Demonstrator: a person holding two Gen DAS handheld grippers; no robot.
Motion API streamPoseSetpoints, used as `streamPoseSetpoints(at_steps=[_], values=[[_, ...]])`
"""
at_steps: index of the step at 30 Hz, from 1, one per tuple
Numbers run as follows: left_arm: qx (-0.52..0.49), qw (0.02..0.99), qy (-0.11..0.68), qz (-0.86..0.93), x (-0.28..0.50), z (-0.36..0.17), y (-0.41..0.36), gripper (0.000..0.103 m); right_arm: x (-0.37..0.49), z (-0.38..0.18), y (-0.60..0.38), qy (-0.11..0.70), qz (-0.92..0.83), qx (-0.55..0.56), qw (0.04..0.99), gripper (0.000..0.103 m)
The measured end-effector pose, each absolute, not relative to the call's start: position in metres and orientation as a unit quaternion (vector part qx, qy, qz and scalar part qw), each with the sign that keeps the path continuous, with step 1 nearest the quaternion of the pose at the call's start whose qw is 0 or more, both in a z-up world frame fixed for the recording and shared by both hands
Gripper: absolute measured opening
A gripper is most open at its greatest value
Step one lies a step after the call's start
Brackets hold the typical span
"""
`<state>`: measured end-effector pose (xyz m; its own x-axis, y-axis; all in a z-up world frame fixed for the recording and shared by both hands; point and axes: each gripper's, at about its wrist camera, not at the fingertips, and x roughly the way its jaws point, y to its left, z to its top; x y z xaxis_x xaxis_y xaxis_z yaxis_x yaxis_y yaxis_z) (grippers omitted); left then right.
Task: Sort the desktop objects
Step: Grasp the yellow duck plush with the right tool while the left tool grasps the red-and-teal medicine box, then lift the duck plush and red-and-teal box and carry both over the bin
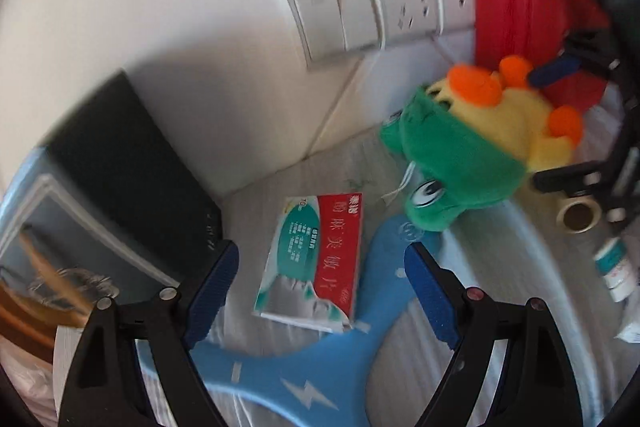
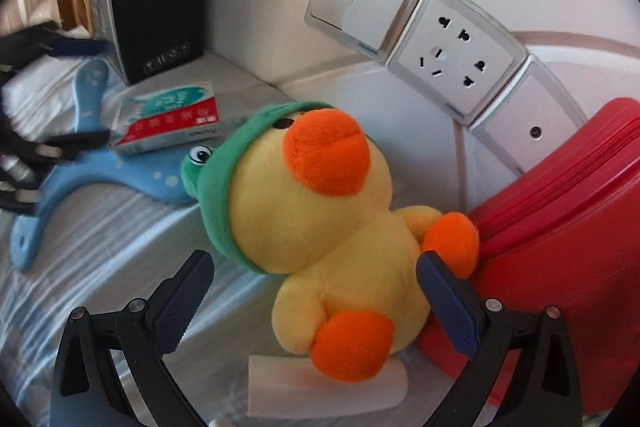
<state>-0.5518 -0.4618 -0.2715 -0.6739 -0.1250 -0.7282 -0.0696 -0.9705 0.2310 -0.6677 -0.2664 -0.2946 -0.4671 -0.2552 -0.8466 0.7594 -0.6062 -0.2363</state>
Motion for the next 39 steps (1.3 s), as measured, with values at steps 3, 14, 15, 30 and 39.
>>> streamPoseSetpoints(at_steps=[3, 14, 15, 30, 39], values=[[0.429, 0.024, -0.128, -0.894, -0.574, -0.291, -0.47, 0.085, -0.665, -0.302, -0.272, 0.347, -0.783, 0.399, 0.329, 0.102], [0.446, 0.047, -0.092, -0.889, -0.585, -0.314, -0.489, 0.088, -0.696, -0.321, -0.291, 0.36, -0.787, 0.41, 0.288, 0.103], [0.448, 0.048, -0.081, -0.889, -0.584, -0.314, -0.491, 0.088, -0.7, -0.324, -0.293, 0.358, -0.789, 0.412, 0.282, 0.103], [0.411, 0.075, -0.105, -0.903, -0.536, -0.289, -0.459, 0.072, -0.665, -0.276, -0.269, 0.244, -0.821, 0.429, 0.288, 0.07], [0.335, 0.049, -0.134, -0.931, -0.432, -0.206, -0.422, 0.072, -0.566, -0.203, -0.205, 0.089, -0.855, 0.407, 0.309, 0.07]])
